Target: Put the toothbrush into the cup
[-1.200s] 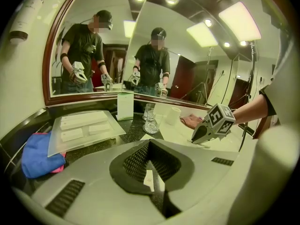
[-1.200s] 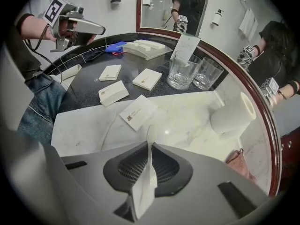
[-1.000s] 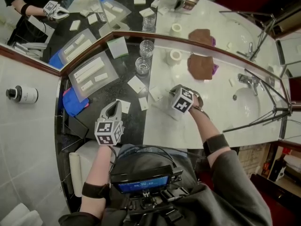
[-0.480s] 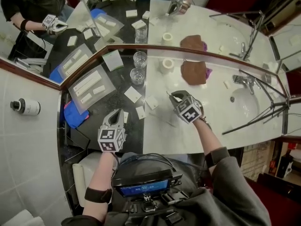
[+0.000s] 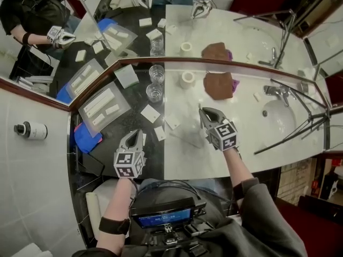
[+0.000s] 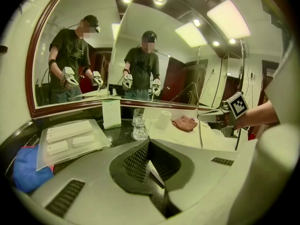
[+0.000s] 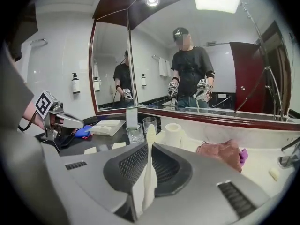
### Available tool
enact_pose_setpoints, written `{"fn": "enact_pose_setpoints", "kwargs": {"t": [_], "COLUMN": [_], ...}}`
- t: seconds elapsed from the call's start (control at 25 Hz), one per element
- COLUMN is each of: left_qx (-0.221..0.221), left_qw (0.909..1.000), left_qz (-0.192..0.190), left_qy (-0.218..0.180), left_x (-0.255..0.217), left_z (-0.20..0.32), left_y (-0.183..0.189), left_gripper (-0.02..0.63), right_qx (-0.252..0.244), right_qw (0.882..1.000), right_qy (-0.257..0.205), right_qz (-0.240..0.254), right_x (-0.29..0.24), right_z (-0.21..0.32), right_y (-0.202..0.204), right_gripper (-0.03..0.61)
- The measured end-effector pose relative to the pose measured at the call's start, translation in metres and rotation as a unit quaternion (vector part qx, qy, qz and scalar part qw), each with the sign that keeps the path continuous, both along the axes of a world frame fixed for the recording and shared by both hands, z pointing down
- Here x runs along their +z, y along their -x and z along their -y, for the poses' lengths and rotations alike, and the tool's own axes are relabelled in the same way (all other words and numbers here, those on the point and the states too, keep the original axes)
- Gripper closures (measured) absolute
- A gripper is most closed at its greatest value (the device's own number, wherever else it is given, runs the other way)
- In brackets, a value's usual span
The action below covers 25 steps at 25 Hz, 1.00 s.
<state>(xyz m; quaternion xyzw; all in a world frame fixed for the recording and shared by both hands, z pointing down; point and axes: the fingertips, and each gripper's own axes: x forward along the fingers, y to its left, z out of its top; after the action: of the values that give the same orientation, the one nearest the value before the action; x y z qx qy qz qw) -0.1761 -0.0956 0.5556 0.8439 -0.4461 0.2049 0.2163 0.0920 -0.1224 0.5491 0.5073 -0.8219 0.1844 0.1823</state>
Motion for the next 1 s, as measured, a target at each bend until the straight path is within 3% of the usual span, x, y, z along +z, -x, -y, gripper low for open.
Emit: {"fn": "enact_pose_setpoints", "kwargs": {"t": [0.4,0.64,1.0], "left_qx": [-0.011,-0.015,-0.006], "left_qw": [0.9999,0.9995,0.9987], "left_qz": [-0.002,-0.010,-0.001], "left_qy": [0.002,-0.025,-0.051], "left_x": [0.010,0.004,0.007], "left_z": [0.011,0.051,0.107], "left_y": [-0.011,-0.023,-0.034], "left_gripper": [0.612,0.612,0.611], "right_qx": [0.019,0.045,0.036], "right_qw": [0.996,0.986,0.975], "right_qy": [-0.066,-0.104,-0.154], "right_qz": [0.065,0.118,0.158], "right_x": [-0.018,-0.031,-0.058], "right_z": [0.025,0.076,0.147], "right_y": [0.014,0.019,0.045], "right_gripper": [0.534,0.534,0.534]}}
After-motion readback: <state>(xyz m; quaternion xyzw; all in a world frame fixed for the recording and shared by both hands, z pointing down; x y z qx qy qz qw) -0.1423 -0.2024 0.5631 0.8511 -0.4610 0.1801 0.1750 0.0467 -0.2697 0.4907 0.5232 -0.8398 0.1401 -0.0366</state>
